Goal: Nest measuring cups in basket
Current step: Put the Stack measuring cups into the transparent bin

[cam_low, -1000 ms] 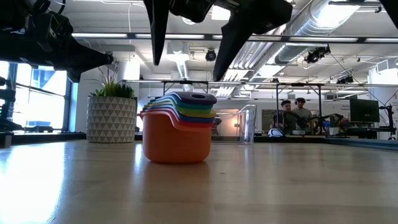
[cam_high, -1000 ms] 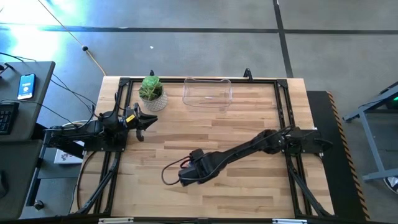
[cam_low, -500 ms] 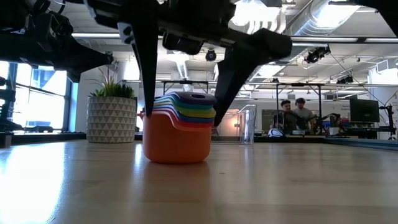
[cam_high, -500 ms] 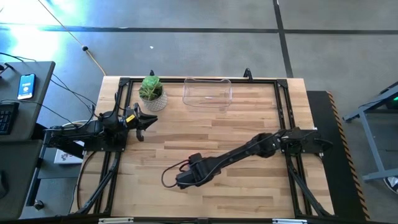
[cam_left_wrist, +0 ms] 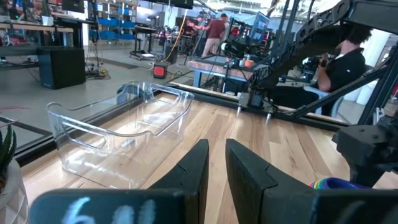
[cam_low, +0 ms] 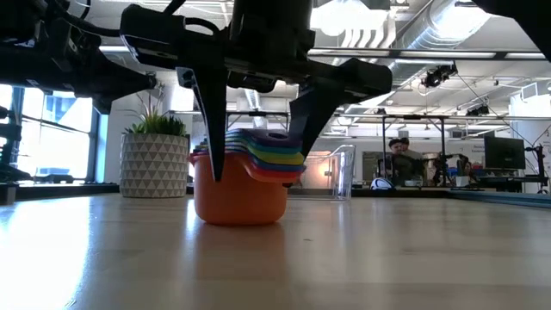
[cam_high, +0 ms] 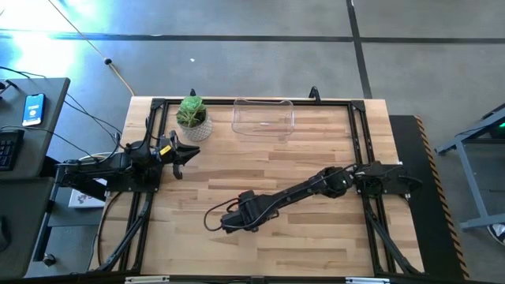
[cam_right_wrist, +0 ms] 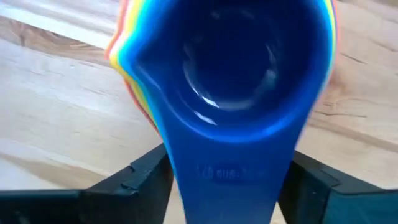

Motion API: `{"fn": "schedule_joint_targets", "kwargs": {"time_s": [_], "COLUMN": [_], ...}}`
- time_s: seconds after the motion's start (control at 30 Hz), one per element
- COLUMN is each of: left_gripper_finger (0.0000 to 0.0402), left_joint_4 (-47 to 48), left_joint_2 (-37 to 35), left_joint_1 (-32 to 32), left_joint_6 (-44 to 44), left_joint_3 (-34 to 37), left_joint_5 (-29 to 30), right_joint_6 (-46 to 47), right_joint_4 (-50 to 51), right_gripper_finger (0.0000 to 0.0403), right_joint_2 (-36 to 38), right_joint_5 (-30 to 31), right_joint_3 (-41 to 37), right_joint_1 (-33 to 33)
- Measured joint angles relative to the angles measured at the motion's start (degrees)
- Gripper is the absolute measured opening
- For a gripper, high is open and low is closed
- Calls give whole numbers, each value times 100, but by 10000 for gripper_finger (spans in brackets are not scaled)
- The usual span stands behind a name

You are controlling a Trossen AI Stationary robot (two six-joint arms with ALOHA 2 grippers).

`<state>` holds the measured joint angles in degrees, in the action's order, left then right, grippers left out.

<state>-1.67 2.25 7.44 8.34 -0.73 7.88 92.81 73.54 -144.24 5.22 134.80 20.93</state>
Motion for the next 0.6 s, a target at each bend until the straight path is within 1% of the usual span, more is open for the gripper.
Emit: {"fn": "schedule_joint_targets", "kwargs": {"time_s": [0.3,0.47,0.6], "left_gripper_finger": [44,44,44], "left_joint_4": [0,1,1], "left_joint_2": [0,-1,1], "left_joint_1": [0,0,2], "left_joint_6": [0,1,0], "left_joint_3": [0,0,0], "left_joint_5": [0,0,0], "right_joint_6": [-23,0,12], "right_joint_4": [4,24,96], "right_gripper_finger": [168,146,139], "right_joint_2": [0,0,0], "right_joint_5": [-187,-192,-195], "right_joint_3": [0,0,0], "right_joint_1": [-71,-122,-184]}}
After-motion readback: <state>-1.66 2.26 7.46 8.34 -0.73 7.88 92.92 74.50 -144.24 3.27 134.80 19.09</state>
